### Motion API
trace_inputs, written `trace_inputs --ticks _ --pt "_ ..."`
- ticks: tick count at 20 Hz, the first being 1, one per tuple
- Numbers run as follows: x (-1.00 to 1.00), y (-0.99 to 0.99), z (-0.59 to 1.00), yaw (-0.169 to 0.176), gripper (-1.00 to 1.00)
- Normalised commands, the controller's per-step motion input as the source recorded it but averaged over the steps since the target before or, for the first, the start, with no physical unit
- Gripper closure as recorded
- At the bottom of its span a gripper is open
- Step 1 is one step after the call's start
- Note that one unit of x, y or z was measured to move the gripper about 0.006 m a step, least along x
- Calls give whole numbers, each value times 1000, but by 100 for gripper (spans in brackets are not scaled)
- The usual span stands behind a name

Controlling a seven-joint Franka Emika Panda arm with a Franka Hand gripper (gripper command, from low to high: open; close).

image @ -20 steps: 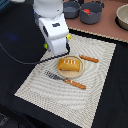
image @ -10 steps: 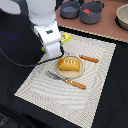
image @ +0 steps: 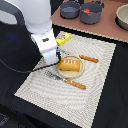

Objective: Interact with the objects in diverse but meaningful ways.

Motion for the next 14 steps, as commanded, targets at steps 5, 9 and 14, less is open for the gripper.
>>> trace_inputs --ticks 5,9,14 --pt "30 34 106 8 -100" --pt "6 317 840 37 -100" --pt "0 515 943 42 -100"
